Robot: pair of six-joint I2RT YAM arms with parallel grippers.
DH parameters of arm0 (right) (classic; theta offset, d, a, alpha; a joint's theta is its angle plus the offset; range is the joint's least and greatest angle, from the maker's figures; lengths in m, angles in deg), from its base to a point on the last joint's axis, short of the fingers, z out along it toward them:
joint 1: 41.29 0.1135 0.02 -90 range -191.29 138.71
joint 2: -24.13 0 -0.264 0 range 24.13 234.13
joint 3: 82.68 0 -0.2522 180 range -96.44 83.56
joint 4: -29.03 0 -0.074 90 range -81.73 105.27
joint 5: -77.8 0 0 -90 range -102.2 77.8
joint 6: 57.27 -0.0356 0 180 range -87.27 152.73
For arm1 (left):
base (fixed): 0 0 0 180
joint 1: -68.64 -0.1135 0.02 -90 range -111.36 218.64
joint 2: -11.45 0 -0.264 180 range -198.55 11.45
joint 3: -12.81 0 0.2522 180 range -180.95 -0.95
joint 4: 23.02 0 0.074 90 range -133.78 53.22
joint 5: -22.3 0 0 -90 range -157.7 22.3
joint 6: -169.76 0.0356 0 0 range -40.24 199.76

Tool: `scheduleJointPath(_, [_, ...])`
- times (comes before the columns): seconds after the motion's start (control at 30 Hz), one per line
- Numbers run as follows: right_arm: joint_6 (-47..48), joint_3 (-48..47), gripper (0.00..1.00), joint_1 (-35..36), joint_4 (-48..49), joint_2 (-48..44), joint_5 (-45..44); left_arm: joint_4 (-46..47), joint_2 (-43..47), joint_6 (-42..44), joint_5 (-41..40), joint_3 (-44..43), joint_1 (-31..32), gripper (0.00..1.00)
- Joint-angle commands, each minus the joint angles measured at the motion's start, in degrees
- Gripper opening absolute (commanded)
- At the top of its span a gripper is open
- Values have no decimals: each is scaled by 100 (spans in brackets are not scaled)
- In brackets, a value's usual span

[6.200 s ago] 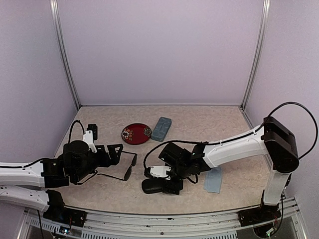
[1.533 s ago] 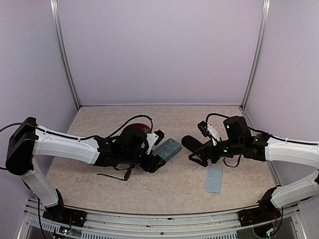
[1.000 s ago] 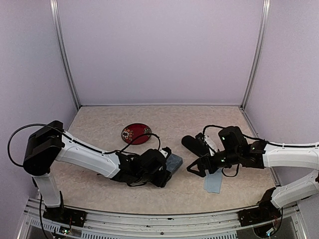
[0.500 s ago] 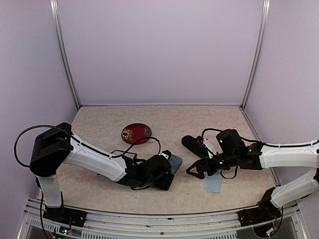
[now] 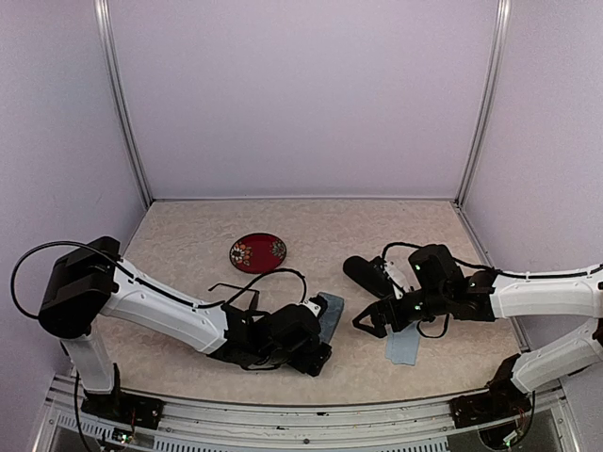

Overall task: Organize the sunglasses
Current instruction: Adjust the sunglasses case at the center of the board, then pick up the sunglasses case from the center of the board.

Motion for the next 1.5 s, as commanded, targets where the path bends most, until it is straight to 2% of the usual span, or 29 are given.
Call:
scheduleJointPath(0.0, [-42,-170,97,62,-304,-67,-393,272,-332,396,476,-514,396,87])
scheduleJointPath(0.17, [-59,-439,98,58,-720,129,-798,479,-430,673,748,-785,634,87])
scheduleJointPath(0.33, [-160,-439,98,61,-586,398,-610,1086,173,988,838,-10,653,92])
scheduleJointPath(0.43, [-315,-517,99,200,-507,712,-584,1114,679,926,456,578,653,94])
scheduleJointPath(0.6, [-591,-1026,100,800,-745,1300,-1182,655,1583,298,-479,1462,631,98])
scheduleJointPath(0.77, [-903,-1534,100,1291,-1181,1920,-1654,214,2091,-170,-998,1735,446,99])
scheduleJointPath(0.87, [-1083,-1788,100,1506,-1368,2267,-1800,288,2254,-157,-1056,1840,305,99])
scheduleJointPath(1.0, [-1316,-2141,100,1715,-1826,2768,-2364,290,2299,11,-1088,1824,184,99])
scheduleJointPath(1.1, [-1357,-2302,100,1825,-1920,2959,-2451,271,2189,129,-1111,1748,155,99])
scheduleJointPath(1.47, [-1375,-2211,89,1842,-1871,2649,-2394,485,1692,156,-974,1551,155,99])
